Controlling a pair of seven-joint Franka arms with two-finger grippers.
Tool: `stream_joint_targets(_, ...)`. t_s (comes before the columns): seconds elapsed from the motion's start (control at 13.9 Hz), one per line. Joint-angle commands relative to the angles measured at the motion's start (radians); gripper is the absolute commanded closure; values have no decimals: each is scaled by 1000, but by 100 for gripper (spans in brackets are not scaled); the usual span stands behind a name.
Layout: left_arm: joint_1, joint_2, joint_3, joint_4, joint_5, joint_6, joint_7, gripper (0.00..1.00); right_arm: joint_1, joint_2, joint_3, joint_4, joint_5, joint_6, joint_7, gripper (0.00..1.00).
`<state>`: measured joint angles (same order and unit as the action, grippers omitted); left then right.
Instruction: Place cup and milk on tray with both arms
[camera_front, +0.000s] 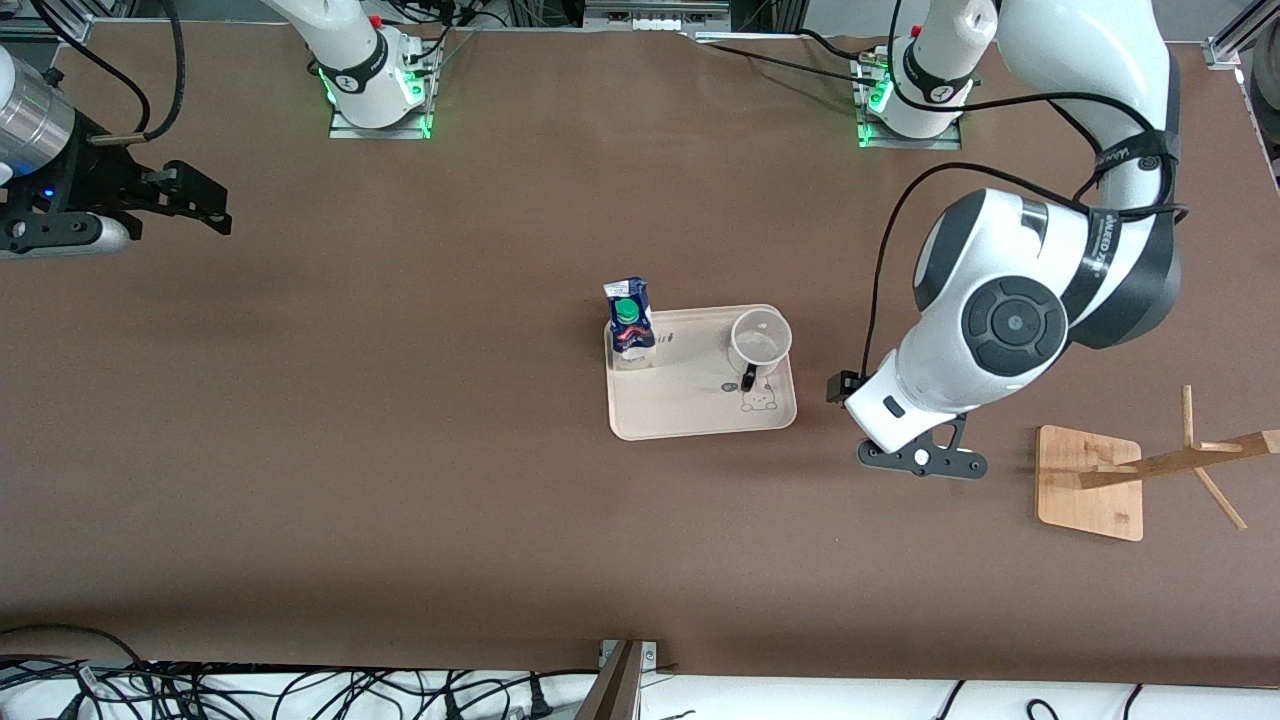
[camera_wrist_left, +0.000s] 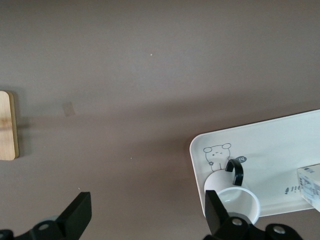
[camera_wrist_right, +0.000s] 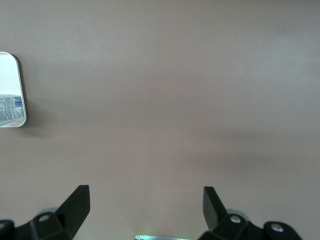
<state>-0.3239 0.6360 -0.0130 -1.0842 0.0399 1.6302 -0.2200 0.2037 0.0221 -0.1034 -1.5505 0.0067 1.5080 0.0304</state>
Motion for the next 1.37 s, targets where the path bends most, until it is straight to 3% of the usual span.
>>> stream_joint_targets(0.0,2,-80,-11,-11,23,-24,22,0,-7,6,7,18,-7,-14,-7,0)
stream_joint_targets(0.22,-3,-156,-30,-6,21,-166,21,0,-7,6,7,18,-7,-14,-7,0)
stream_joint_targets(0.43,8,-248,-21,-29,34,-216,22,0,-7,6,5,18,-7,-14,-7,0)
stream_joint_targets(0.58,46,-260,-16,-40,34,-300,75,0,-7,6,5,18,-7,-14,-7,0)
stream_joint_targets(0.72,130,-324,-18,-167,20,-229,163,0,-7,6,5,18,-7,-14,-7,0)
stream_joint_targets(0.94,221,-533,-19,-513,-6,119,177,0,-9,6,5,18,-7,-14,-7,0)
stream_joint_targets(1.15,259,-654,-18,-673,-8,184,243,0,-9,6,5,18,-7,-14,-7,0)
stream_joint_targets(1.3,284,-670,-18,-694,-8,157,238,0,-9,6,5,18,-7,-14,-7,0)
